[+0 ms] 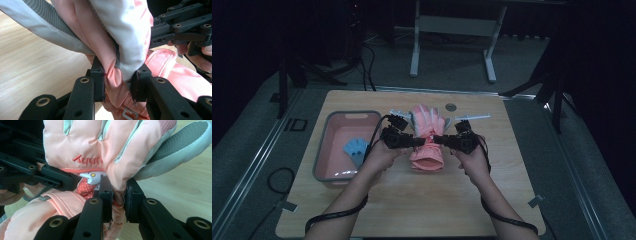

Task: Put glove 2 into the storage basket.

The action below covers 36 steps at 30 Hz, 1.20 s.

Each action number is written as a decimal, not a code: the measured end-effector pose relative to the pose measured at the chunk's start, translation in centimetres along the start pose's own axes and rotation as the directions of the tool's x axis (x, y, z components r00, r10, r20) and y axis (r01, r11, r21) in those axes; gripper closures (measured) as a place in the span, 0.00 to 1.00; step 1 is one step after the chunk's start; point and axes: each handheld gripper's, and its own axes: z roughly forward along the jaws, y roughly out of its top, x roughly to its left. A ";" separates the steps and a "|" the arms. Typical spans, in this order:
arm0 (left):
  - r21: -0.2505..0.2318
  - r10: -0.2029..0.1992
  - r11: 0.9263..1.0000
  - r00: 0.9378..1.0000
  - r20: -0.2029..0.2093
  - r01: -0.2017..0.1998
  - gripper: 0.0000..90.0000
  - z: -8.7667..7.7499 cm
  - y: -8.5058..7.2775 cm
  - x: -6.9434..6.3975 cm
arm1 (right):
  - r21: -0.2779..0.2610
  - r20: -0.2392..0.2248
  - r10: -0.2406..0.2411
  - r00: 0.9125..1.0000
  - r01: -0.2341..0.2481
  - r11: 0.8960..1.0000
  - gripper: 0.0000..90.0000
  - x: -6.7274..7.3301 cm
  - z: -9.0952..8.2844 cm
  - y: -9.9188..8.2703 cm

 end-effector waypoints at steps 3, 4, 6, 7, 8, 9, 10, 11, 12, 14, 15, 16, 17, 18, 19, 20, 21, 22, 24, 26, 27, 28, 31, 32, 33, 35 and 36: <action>-0.003 0.000 1.000 1.000 -0.004 0.000 0.77 -1.2 0.0 0.5 | -0.002 -0.001 -0.013 1.000 0.013 1.000 0.87 0.9 0.4 0.7; -0.002 0.001 1.000 1.000 -0.005 -0.001 0.77 -1.5 0.0 0.6 | -0.001 -0.004 -0.017 1.000 0.017 1.000 0.87 1.3 0.6 0.9; 0.002 0.002 1.000 1.000 -0.006 -0.002 0.77 -2.2 0.0 1.0 | 0.002 -0.012 -0.020 1.000 0.020 1.000 0.87 1.8 0.9 1.2; 0.000 0.001 1.000 1.000 -0.006 -0.001 0.77 -2.6 -0.1 1.1 | 0.001 -0.017 -0.023 1.000 0.023 1.000 0.87 2.0 1.1 1.4; -0.004 -0.004 1.000 1.000 -0.004 0.004 0.77 -2.9 -0.1 1.3 | 0.001 -0.025 -0.024 0.999 0.024 1.000 0.87 2.3 1.2 1.6; -0.004 -0.001 1.000 1.000 -0.007 0.001 0.77 -3.3 -0.1 1.5 | -0.001 -0.032 -0.026 0.999 0.026 1.000 0.87 2.5 1.4 1.8; -0.008 -0.004 1.000 1.000 -0.010 0.004 0.77 -3.7 -0.1 1.6 | 0.000 -0.035 -0.031 0.999 0.031 1.000 0.87 2.8 1.5 2.0; -0.012 -0.007 1.000 1.000 -0.013 0.006 0.77 -4.1 -0.2 1.8 | -0.003 -0.036 -0.033 0.999 0.033 0.999 0.87 3.1 1.7 2.2; -0.010 -0.005 1.000 1.000 -0.019 0.004 0.77 -4.5 -0.2 1.9 | -0.006 -0.037 -0.039 0.999 0.039 0.999 0.87 3.4 1.9 2.4; -0.015 -0.009 1.000 1.000 -0.025 0.009 0.77 -5.3 -0.3 2.3 | -0.004 -0.041 -0.042 0.998 0.042 0.999 0.87 4.0 2.3 2.9; -0.017 -0.009 1.000 1.000 -0.029 0.009 0.77 -5.8 -0.3 2.6 | -0.003 -0.044 -0.046 0.998 0.046 0.999 0.87 4.3 2.6 3.1; -0.020 -0.010 1.000 0.999 -0.032 0.009 0.77 -6.1 -0.4 2.8 | -0.003 -0.049 -0.050 0.998 0.050 0.999 0.87 4.7 2.9 3.4; -0.018 -0.013 1.000 0.999 -0.034 0.012 0.77 -6.5 -0.5 3.0 | -0.002 -0.052 -0.050 0.997 0.050 0.999 0.87 5.0 3.1 3.5; -0.017 -0.013 1.000 0.999 -0.040 0.012 0.77 -6.9 -0.5 3.2 | -0.001 -0.056 -0.055 0.997 0.055 0.998 0.87 5.3 3.3 3.7; -0.019 -0.011 1.000 0.999 -0.044 0.010 0.77 -7.3 -0.6 3.4 | 0.000 -0.059 -0.056 0.997 0.057 0.998 0.87 5.6 3.6 3.9; -0.019 -0.013 1.000 0.999 -0.048 0.012 0.77 -7.8 -0.7 3.6 | 0.000 -0.062 -0.059 0.996 0.059 0.998 0.87 6.0 3.9 4.1; -0.021 -0.014 1.000 0.999 -0.052 0.012 0.77 -8.2 -0.7 3.7 | -0.001 -0.066 -0.066 0.996 0.066 0.998 0.87 6.3 4.1 4.3; -0.023 -0.012 1.000 0.998 -0.057 0.011 0.77 -8.7 -0.8 3.9 | -0.001 -0.068 -0.066 0.995 0.066 0.998 0.87 6.7 4.4 4.5; -0.027 -0.016 1.000 0.998 -0.064 0.014 0.77 -9.6 -1.0 4.3 | -0.002 -0.073 -0.076 0.994 0.076 0.997 0.87 7.5 4.9 4.9; -0.030 -0.018 0.999 0.997 -0.069 0.016 0.77 -10.4 -1.3 4.8 | -0.003 -0.078 -0.085 0.993 0.085 0.996 0.87 8.2 5.4 5.3; -0.031 -0.019 0.999 0.997 -0.071 0.017 0.77 -10.8 -1.4 5.0 | -0.002 -0.080 -0.088 0.993 0.088 0.996 0.87 8.6 5.7 5.4; -0.033 -0.023 0.999 0.997 -0.074 0.020 0.77 -11.2 -1.6 5.2 | -0.001 -0.082 -0.092 0.992 0.093 0.996 0.87 9.0 6.0 5.6; -0.033 -0.026 0.999 0.996 -0.087 0.024 0.77 -12.4 -2.0 5.9 | -0.004 -0.091 -0.101 0.991 0.101 0.995 0.87 10.1 6.9 5.9; -0.033 -0.030 0.999 0.995 -0.090 0.028 0.77 -12.8 -2.2 6.1 | -0.006 -0.095 -0.103 0.990 0.103 0.995 0.87 10.4 7.2 6.0; -0.034 -0.032 0.999 0.995 -0.096 0.029 0.77 -13.2 -2.4 6.4 | -0.005 -0.097 -0.106 0.990 0.106 0.994 0.87 10.8 7.5 6.2; -0.031 -0.038 0.999 0.994 -0.102 0.035 0.77 -13.8 -2.7 6.9 | -0.001 -0.104 -0.108 0.989 0.109 0.994 0.87 11.3 8.1 6.3; -0.031 -0.039 0.999 0.993 -0.107 0.035 0.77 -14.1 -2.9 7.1 | 0.004 -0.109 -0.110 0.988 0.111 0.994 0.87 11.7 8.6 6.5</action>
